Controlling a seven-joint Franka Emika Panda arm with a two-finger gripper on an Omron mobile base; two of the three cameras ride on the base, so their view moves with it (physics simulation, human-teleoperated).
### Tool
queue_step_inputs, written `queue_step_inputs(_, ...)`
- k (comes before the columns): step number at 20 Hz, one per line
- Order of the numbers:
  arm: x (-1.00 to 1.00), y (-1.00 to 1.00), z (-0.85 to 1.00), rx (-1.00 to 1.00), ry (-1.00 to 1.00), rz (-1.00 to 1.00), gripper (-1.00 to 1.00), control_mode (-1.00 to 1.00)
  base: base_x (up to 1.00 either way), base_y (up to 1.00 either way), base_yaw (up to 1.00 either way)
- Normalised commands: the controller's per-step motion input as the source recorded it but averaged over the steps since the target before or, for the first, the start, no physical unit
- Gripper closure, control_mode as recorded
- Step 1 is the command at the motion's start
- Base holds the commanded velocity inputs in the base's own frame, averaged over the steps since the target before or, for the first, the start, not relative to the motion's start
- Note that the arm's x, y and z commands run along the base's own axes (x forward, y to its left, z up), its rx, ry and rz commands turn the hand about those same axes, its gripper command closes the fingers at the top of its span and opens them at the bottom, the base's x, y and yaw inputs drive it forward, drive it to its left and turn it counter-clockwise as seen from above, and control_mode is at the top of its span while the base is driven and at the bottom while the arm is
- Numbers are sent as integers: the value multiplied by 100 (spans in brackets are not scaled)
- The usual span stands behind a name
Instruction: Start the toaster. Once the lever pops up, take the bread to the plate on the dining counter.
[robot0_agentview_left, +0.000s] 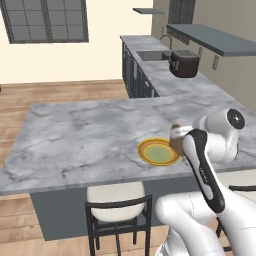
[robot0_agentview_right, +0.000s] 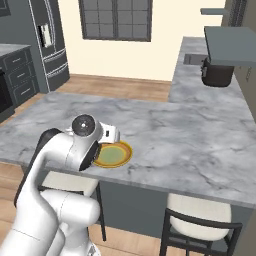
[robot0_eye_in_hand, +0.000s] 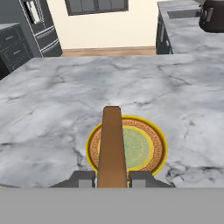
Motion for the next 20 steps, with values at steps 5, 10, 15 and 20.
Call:
queue_step_inputs(5,25,0,-39,0,0,0,100,-100,0,0,0)
queue_step_inputs(10,32,1,-33,0,0,0,100,-100,0,0,0)
queue_step_inputs(15,35,1,-21,0,0,0,100,-100,0,0,0)
queue_step_inputs(20,40,0,-13,0,0,0,100,-100,0,0,0)
